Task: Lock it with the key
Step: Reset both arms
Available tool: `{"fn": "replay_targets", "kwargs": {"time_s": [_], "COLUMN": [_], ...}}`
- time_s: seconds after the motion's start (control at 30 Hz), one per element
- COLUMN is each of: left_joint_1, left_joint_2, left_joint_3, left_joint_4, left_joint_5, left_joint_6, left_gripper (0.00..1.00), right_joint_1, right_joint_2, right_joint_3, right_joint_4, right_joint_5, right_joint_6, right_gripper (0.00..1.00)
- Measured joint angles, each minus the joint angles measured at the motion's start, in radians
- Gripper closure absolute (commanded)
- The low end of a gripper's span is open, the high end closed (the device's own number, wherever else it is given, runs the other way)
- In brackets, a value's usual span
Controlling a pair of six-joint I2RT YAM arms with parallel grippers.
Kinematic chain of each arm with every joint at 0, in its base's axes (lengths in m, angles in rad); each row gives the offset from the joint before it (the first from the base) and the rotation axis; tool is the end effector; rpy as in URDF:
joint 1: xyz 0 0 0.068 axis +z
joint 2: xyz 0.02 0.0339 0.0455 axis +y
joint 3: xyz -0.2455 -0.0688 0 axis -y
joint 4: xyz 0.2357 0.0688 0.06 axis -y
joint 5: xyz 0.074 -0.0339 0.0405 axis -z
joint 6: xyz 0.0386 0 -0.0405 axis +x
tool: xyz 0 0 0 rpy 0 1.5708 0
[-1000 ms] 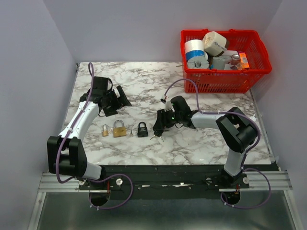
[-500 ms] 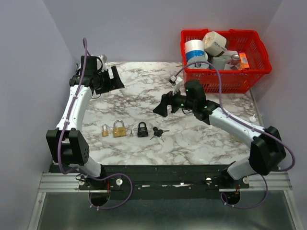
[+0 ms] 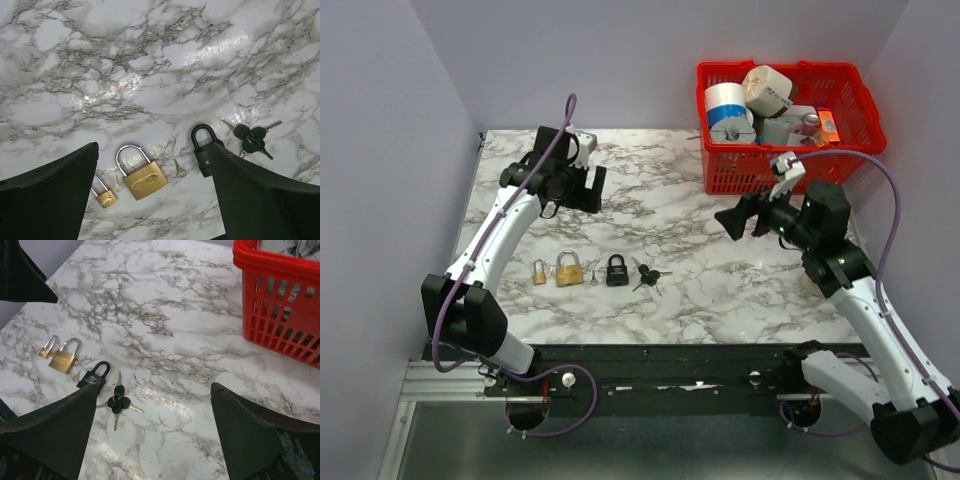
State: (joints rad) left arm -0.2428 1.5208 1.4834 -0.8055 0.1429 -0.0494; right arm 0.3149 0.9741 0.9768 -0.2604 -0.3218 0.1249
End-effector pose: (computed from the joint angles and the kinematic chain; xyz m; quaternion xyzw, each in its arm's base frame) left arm 0.3094 -0.0823 0.3261 0.1153 0.9253 -0.1177 0.3416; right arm 0.2097 0.0812 0.3490 -0.1715 0.7691 0.2553 0.5603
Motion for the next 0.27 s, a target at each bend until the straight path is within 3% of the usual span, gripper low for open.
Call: {"fn": "replay_targets", "kwargs": {"time_s": [0.27], "left_joint_1": [-0.044], "left_joint_2": [-0.018], "left_joint_3": [-0.088], "left_joint_4": [0.009], "left_joint_5": [-0.052], "left_joint_6": [-0.011], "left_gripper": [0.01], "right_joint_1": [-0.060], "right_joint_2": [-0.184], "right_joint_3": [-0.207], "right_joint_4": [-0.067], "right_joint_5": [0.019], "right_joint_6": [-0.015], "right_gripper": [0.00]}}
